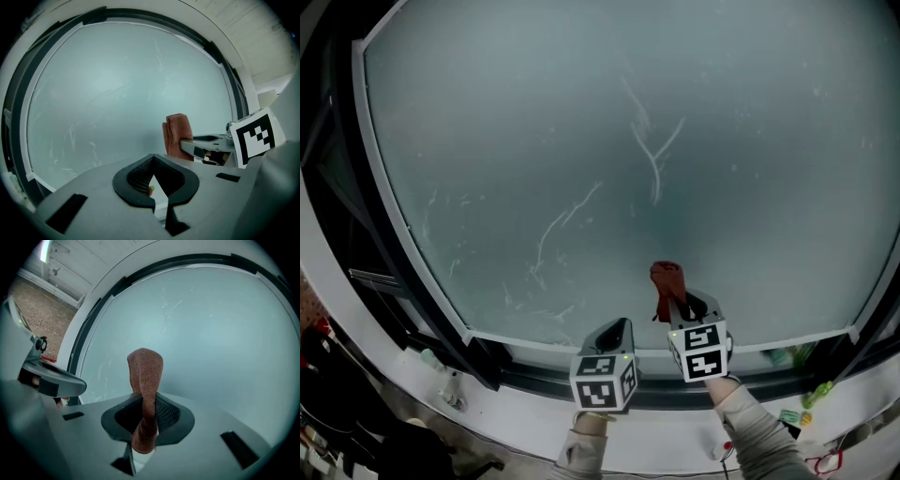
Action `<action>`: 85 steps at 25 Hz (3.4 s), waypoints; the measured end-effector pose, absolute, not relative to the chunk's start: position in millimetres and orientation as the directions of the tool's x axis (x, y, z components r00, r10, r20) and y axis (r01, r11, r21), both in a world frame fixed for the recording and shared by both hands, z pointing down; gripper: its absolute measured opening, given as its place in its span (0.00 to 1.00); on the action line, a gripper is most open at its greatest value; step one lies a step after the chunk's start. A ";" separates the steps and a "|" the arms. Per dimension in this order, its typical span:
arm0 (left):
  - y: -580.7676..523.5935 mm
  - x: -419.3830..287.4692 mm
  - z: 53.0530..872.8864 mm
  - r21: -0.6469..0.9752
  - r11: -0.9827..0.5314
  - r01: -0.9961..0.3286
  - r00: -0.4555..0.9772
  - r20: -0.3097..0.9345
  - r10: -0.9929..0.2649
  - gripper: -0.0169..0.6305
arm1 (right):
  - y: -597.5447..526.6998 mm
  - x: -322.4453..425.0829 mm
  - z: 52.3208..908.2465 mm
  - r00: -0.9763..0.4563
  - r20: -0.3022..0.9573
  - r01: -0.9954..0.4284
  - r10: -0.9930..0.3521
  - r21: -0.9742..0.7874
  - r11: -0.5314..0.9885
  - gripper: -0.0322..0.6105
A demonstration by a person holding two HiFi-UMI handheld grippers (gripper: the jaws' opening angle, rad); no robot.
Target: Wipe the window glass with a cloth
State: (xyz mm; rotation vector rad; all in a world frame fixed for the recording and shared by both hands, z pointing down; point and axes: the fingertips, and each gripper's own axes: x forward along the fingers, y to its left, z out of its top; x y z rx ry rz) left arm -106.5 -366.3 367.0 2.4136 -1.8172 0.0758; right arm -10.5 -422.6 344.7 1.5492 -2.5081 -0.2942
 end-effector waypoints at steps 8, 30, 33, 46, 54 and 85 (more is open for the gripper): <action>-374.1 -113.7 370.6 0.062 -0.268 -0.962 0.273 0.115 -0.955 0.03 | -446.4 -14.9 348.7 -0.417 0.055 -0.871 -0.907 0.263 0.416 0.13; -413.2 -22.3 376.6 0.071 -0.440 -0.895 0.446 0.119 -0.887 0.03 | -471.2 157.3 355.1 -0.103 0.057 -0.970 -0.993 0.213 0.113 0.13; -417.4 -8.6 377.3 0.073 -0.462 -0.884 0.468 0.119 -0.876 0.03 | -470.9 177.6 355.2 -0.066 0.056 -0.974 -0.996 0.215 0.077 0.13; -425.2 31.4 377.2 0.081 -0.525 -0.847 0.531 0.115 -0.839 0.03 | -461.6 228.2 353.2 0.028 0.059 -0.978 -0.998 0.206 -0.015 0.13; -418.9 37.9 372.1 0.077 -0.539 -0.839 0.544 0.108 -0.832 0.03 | -447.2 216.2 345.9 -0.006 0.034 -0.976 -0.999 0.216 0.013 0.13; -310.0 -34.0 403.2 0.054 -0.373 -0.926 0.377 0.145 -0.915 0.03 | -307.4 76.1 371.0 -0.420 0.017 -0.902 -0.908 0.101 0.419 0.13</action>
